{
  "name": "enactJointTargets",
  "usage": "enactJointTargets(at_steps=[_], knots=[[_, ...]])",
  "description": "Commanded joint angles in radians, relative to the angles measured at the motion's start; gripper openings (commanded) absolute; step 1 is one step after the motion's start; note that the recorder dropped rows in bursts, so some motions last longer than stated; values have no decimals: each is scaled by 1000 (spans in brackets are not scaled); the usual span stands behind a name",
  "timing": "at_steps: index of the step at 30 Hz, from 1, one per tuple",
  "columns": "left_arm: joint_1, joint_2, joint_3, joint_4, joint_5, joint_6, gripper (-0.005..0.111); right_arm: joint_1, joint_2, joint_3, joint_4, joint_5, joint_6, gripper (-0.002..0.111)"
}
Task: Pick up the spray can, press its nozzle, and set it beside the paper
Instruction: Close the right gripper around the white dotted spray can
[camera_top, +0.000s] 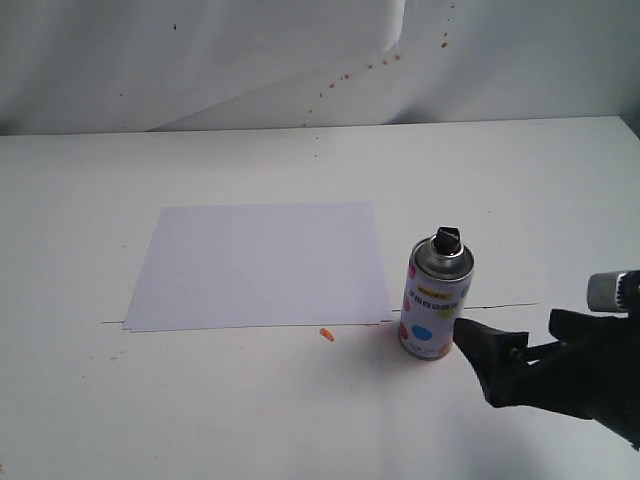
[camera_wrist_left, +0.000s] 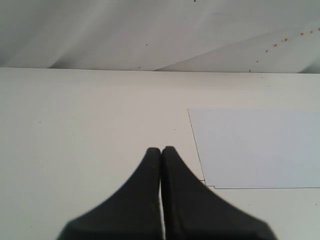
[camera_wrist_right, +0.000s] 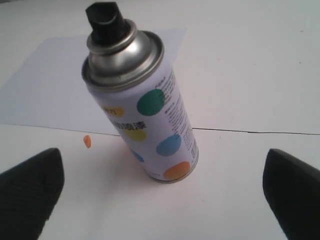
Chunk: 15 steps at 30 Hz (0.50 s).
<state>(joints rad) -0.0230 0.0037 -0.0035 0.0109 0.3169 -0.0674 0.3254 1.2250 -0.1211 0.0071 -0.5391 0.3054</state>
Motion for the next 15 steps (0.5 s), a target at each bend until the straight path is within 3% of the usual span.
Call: enactJointTargets(at_steps=[1, 6, 15], knots=[[-5, -4, 4, 3, -5, -3, 0, 4, 16, 7, -15, -25, 32, 105], [-5, -4, 4, 3, -5, -3, 0, 4, 139, 3, -73, -99, 28, 105], [-5, -4, 4, 3, -5, -3, 0, 4, 416, -5, -180, -444, -19, 105]])
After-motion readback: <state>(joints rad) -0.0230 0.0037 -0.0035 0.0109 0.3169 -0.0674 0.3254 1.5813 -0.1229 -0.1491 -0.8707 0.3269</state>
